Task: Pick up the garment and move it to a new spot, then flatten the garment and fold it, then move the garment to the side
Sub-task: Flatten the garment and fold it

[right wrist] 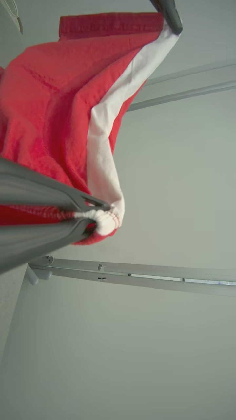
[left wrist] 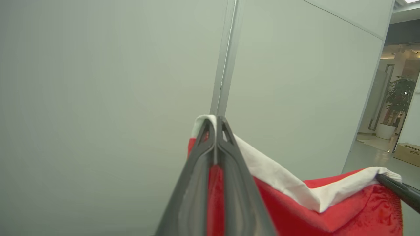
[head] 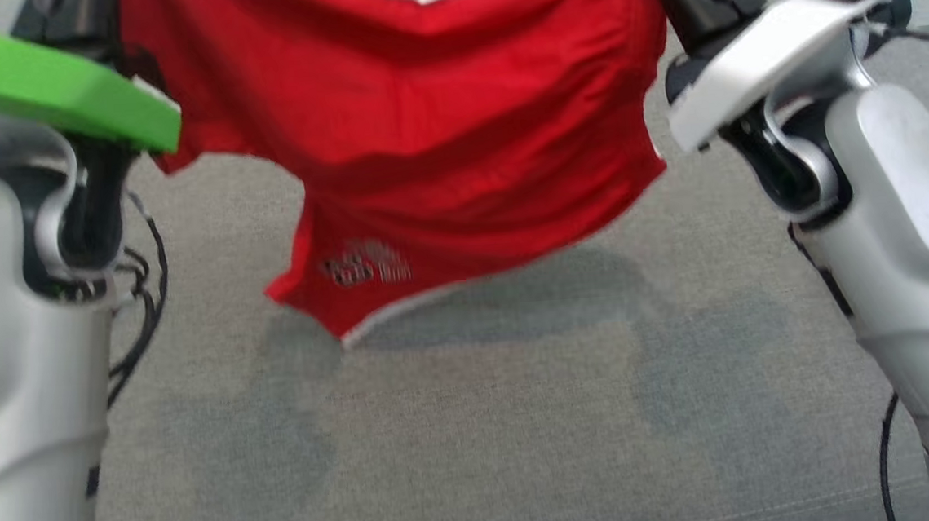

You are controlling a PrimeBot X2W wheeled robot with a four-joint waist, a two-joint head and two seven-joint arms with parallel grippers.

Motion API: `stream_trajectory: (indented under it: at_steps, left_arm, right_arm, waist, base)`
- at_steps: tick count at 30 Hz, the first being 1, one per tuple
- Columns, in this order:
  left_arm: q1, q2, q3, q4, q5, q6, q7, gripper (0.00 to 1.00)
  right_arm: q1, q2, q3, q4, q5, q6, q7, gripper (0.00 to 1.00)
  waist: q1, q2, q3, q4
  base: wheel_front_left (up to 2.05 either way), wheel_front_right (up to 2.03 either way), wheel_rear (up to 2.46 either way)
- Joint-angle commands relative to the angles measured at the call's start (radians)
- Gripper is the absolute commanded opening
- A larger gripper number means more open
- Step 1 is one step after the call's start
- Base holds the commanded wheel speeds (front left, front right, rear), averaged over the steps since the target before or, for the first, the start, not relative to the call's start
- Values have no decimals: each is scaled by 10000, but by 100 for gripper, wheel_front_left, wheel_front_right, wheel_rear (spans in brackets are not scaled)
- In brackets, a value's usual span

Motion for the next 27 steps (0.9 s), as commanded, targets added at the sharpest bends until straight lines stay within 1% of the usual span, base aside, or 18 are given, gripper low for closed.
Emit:
stream_trajectory:
  at_steps: [1, 2, 5, 7, 10, 14, 17, 21, 24, 27]
  left_arm:
    - [-766, 24, -71, 454, 201, -78, -73, 0]
    - [-766, 24, -71, 454, 201, -78, -73, 0]
    - [-2255, -130, -255, 1680, 632, -162, -415, 0]
    - [-3161, -238, -422, 2478, 1039, -242, -799, 0]
    - [-4262, -472, -559, 3508, 1446, -313, -1738, 0]
    - [-5040, -813, -830, 4675, 1854, -469, -3018, 0]
    - [-5114, -1109, -1017, 5464, 1943, -634, -3566, 0]
    - [-4927, -1201, -1111, 6247, 1906, -865, -3902, 0]
    - [-4911, -1181, -1012, 6462, 1792, -980, -4012, 0]
    - [-4908, -1133, -773, 6298, 1609, -1054, -4055, 0]
  right_arm:
    - [-765, 136, 86, 599, -214, -9, -342, 0]
    - [-765, 136, 86, 599, -214, -9, -342, 0]
    - [-2357, 580, 23, 2241, -458, -9, -1345, 0]
    - [-3345, 690, -22, 3367, -876, -9, -2154, 0]
    - [-4543, 871, 93, 4865, -1530, -11, -3241, 0]
    - [-5541, 1102, -79, 5993, -2114, -11, -3704, 0]
    - [-5430, 1224, -356, 5820, -2461, -11, -3711, 0]
    - [-4854, 1229, -437, 5604, -2701, -11, -3717, 0]
    - [-4515, 1143, -586, 5425, -2613, -11, -3720, 0]
    - [-4291, 1080, -544, 5225, -2439, -11, -3720, 0]
  waist:
    - [0, 116, 1027, 257]
    - [0, 116, 1027, 257]
    - [0, 116, 1659, 446]
    - [0, 116, 2054, 570]
    - [0, 116, 2543, 730]
    - [0, 116, 3370, 901]
    - [0, 116, 3992, 956]
    - [0, 116, 4501, 920]
    - [0, 116, 4628, 869]
    - [0, 116, 4663, 833]
  base:
    - [0, 0, 0]
    - [0, 0, 0]
    - [0, 0, 0]
    - [0, 0, 0]
    - [0, 0, 0]
    - [0, 0, 0]
    - [0, 0, 0]
    - [0, 0, 0]
    - [0, 0, 0]
    - [0, 0, 0]
